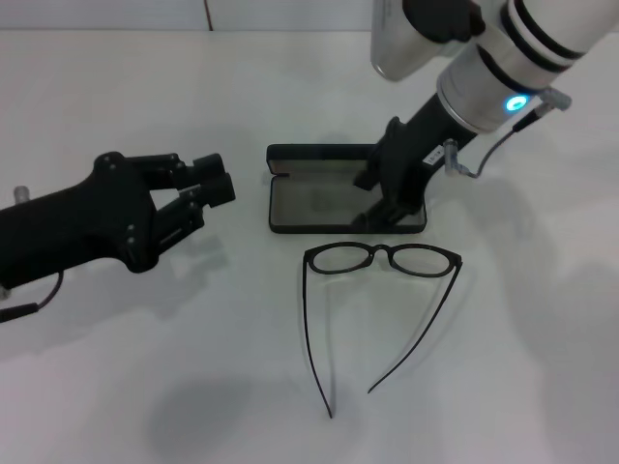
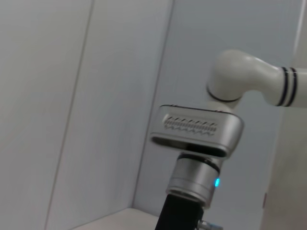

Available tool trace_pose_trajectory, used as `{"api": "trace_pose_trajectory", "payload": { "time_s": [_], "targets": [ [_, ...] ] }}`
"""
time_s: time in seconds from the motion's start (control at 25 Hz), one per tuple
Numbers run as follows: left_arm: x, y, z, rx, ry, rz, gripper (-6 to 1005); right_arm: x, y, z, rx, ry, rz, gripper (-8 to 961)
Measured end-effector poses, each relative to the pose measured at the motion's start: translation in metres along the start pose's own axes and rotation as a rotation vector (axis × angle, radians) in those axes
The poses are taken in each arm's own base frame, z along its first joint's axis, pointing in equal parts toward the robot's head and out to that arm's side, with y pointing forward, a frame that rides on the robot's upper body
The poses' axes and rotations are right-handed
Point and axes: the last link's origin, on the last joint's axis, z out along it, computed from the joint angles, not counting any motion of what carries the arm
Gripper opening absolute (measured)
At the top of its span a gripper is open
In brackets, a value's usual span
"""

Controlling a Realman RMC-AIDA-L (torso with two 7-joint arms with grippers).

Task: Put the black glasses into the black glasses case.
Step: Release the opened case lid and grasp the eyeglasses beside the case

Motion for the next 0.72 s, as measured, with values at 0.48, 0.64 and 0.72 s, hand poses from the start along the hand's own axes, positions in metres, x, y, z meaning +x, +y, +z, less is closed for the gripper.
{"api": "trace_pose_trajectory", "payload": {
  "time_s": [0.48, 0.64, 0.72],
  "targets": [
    [-0.014, -0.003, 0.008, -0.018, 0.015, -0.023, 198, 0.021, 0.013, 0.021, -0.044, 0.059, 0.038, 509],
    [-0.016, -0.004, 0.01, -0.021, 0.015, -0.037, 198, 0.021, 0.013, 0.021, -0.044, 0.055, 0.042, 502],
    [-0.017, -0.004, 0.009, -0.02, 0.015, -0.038, 197, 0.021, 0.014, 0.022, -0.046, 0.051, 0.046, 498]
  ]
}}
